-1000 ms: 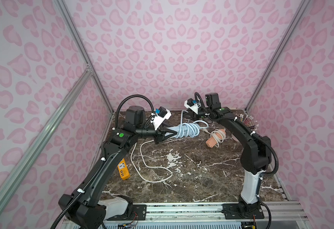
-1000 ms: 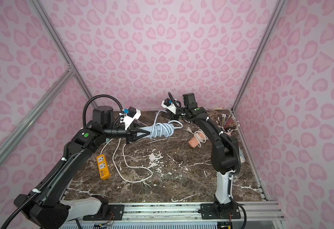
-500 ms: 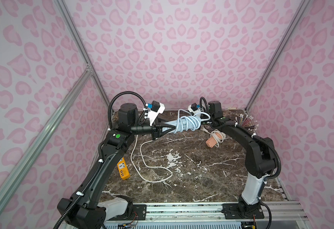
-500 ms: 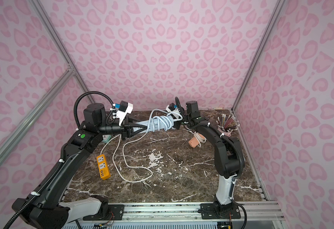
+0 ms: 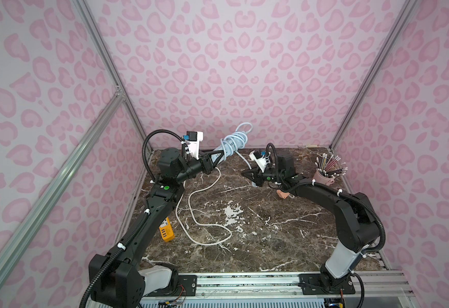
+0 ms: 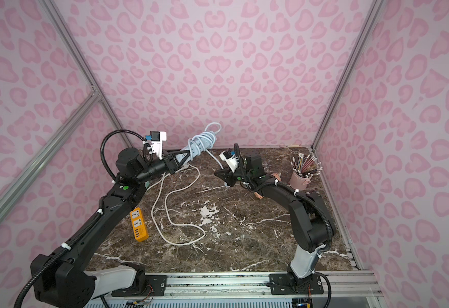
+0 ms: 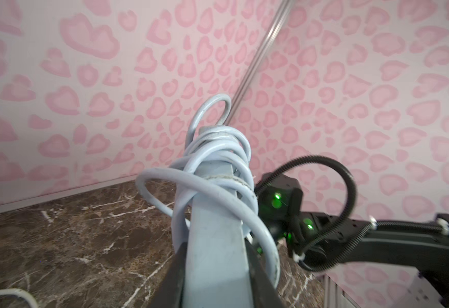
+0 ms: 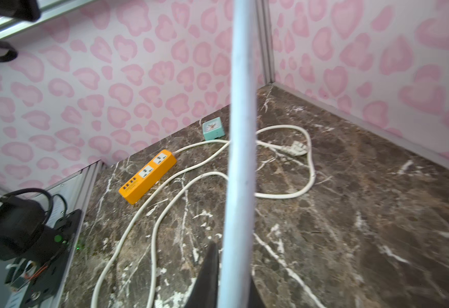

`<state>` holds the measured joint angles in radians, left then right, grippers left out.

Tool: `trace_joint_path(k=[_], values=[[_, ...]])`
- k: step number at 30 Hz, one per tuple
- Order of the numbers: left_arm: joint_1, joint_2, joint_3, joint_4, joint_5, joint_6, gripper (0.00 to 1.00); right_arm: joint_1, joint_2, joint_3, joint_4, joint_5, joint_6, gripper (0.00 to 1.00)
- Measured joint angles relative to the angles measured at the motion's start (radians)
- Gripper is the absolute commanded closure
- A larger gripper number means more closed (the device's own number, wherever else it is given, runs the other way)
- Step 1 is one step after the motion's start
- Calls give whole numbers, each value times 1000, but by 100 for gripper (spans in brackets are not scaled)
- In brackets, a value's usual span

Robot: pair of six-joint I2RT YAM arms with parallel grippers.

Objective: Wrap the cord around the power strip
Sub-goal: Wrap the power cord around the power strip.

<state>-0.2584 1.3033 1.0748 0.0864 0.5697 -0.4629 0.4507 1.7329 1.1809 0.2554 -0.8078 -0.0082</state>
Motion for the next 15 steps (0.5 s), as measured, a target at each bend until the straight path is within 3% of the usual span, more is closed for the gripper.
trace_joint_path(k=[3, 6, 8, 13, 15], values=[[-53, 60, 56, -71, -227, 151, 97, 36, -55, -4, -40, 37, -14, 100], [-133, 130, 56, -174, -483, 330, 97, 15, -110, 9, -109, 108, -45, 100], [-173, 151, 26, -229, -591, 406, 97, -6, -142, 9, -145, 143, -52, 100], [-270, 200, 2, -263, -710, 508, 97, -24, -162, 43, -217, 211, -76, 100], [-299, 240, 35, -298, -715, 527, 97, 7, -159, 72, -264, 294, -134, 100]])
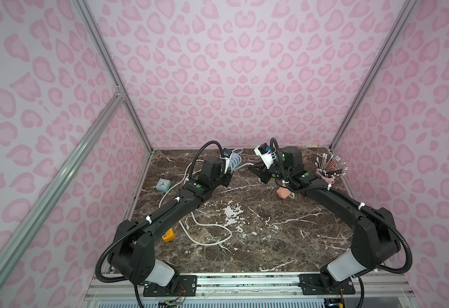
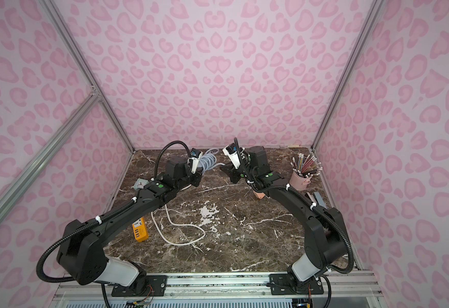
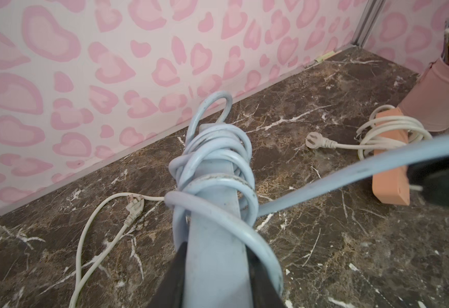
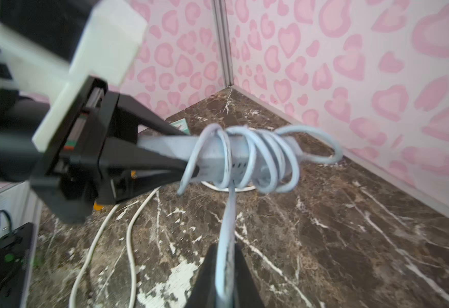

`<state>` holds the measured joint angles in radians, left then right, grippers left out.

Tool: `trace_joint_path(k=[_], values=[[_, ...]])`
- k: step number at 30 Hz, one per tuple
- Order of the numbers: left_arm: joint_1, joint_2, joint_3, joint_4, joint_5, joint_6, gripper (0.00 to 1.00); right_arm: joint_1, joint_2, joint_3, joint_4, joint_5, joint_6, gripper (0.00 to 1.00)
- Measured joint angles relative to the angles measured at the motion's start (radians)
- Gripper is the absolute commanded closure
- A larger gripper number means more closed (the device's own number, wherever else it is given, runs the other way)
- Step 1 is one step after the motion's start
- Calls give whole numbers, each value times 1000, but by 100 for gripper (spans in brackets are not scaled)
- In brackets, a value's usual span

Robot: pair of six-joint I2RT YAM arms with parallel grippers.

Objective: Wrap the cord around the power strip
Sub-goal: Wrap the power cord around the power strip.

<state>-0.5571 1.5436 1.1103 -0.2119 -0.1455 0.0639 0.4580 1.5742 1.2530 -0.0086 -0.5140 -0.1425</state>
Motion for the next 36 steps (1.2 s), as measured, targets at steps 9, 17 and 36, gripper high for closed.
trace_joint_path(k=[9, 17, 36], values=[[-141, 121, 57, -141, -31, 22, 97, 68, 115, 105, -143, 308, -210, 100], [-212, 144, -18, -53, -123, -5, 97, -14, 193, 150, -246, 183, -87, 100], [-87, 105, 93, -404, 495, 74, 97, -43, 131, -25, -245, 72, -525, 100]])
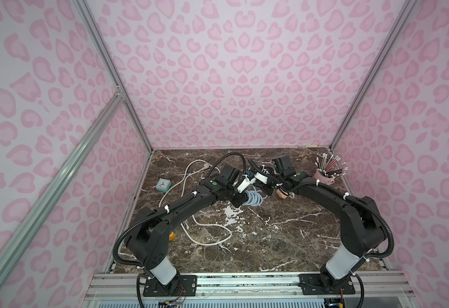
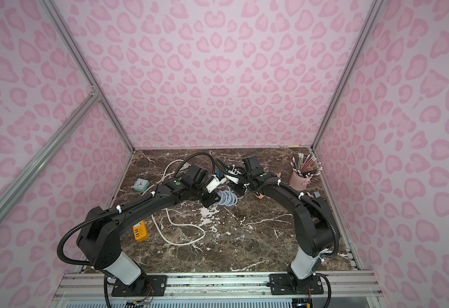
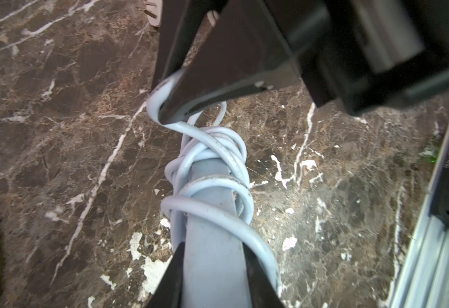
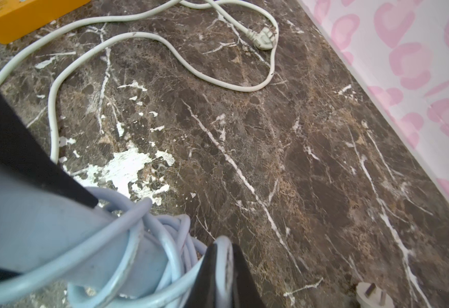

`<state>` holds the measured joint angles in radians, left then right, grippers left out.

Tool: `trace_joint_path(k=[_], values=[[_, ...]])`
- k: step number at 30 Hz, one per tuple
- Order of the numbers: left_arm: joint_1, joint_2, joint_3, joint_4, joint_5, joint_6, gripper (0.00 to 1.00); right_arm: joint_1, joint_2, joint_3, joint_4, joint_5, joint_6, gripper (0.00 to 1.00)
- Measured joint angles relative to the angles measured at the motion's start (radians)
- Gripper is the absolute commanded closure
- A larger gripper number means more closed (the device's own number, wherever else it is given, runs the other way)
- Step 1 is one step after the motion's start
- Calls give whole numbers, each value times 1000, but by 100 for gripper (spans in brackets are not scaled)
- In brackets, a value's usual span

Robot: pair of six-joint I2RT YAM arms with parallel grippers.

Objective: Wrap the cord around the power strip
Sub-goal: Wrap the power cord around the power strip.

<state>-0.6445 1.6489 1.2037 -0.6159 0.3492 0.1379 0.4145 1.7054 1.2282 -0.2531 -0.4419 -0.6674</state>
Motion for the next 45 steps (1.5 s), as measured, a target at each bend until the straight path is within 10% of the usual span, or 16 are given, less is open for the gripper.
trace_joint_path(k=[15, 29, 45], values=[[212, -143, -80, 292, 669, -164, 97, -119, 42, -5, 82, -347, -76, 72], [277, -89, -203, 628, 661, -452, 97, -191, -24, -53, 110, -409, 103, 44], [280, -9, -201, 626, 620, -425, 97, -200, -71, -30, 63, -296, 193, 13]])
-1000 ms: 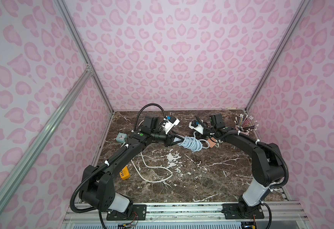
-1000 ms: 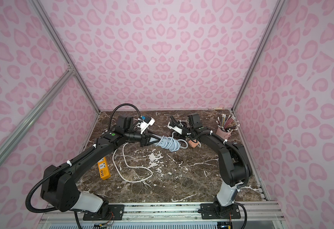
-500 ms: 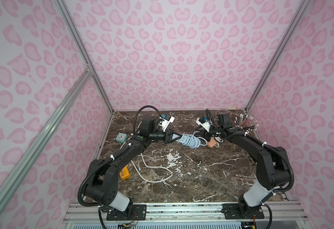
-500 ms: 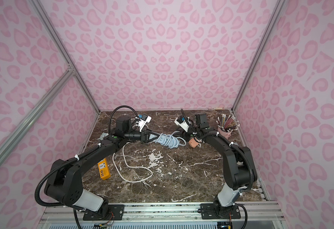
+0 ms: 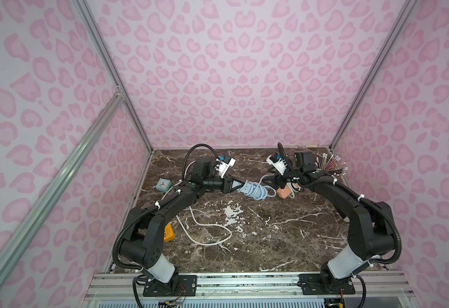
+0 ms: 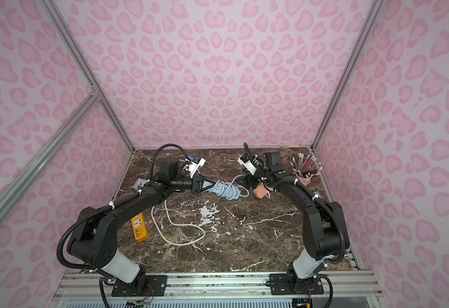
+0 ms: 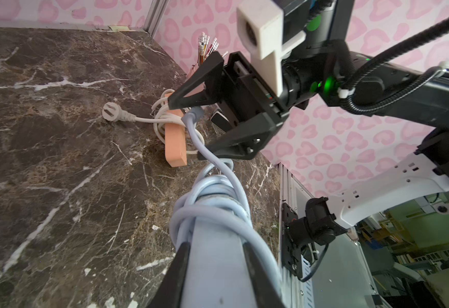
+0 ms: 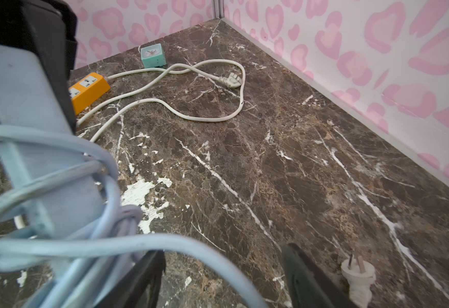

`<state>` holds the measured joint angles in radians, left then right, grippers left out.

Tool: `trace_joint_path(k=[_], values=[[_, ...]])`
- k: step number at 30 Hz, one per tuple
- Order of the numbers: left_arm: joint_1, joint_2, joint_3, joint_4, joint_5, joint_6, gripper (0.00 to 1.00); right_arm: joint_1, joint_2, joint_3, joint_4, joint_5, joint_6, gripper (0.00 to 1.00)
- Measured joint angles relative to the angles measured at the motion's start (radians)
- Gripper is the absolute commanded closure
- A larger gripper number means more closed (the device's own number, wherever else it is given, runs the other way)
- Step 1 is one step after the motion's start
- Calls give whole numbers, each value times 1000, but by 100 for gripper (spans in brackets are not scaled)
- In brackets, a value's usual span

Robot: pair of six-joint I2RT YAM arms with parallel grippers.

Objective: Wrap the cord around the power strip
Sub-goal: Wrap the power cord around the power strip, then place the power strip at the center of the board.

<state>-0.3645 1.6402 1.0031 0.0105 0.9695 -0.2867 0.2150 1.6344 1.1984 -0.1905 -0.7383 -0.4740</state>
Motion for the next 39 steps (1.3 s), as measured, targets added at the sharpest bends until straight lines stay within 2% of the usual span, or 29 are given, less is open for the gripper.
trace_joint_path(k=[6, 12, 20, 25, 29, 34, 39], values=[[0, 8, -7, 10, -7, -5, 97, 12, 45, 70, -44, -42, 13, 7], [0, -2, -29, 53, 0, -70, 97, 34, 79, 97, -36, 21, 89, 7], [0, -5, -107, 329, -39, -319, 97, 82, 86, 154, 14, 159, 306, 8], [0, -24, -161, 515, -133, -416, 97, 97, 98, 286, -11, 305, 530, 14], [-3, -25, -207, 650, -216, -481, 97, 120, 78, 349, -64, 451, 788, 11], [-25, -5, -234, 786, -310, -526, 97, 188, -15, 252, -124, 631, 1063, 4], [-66, 18, -256, 876, -396, -558, 97, 191, -83, 129, -128, 669, 1294, 3]])
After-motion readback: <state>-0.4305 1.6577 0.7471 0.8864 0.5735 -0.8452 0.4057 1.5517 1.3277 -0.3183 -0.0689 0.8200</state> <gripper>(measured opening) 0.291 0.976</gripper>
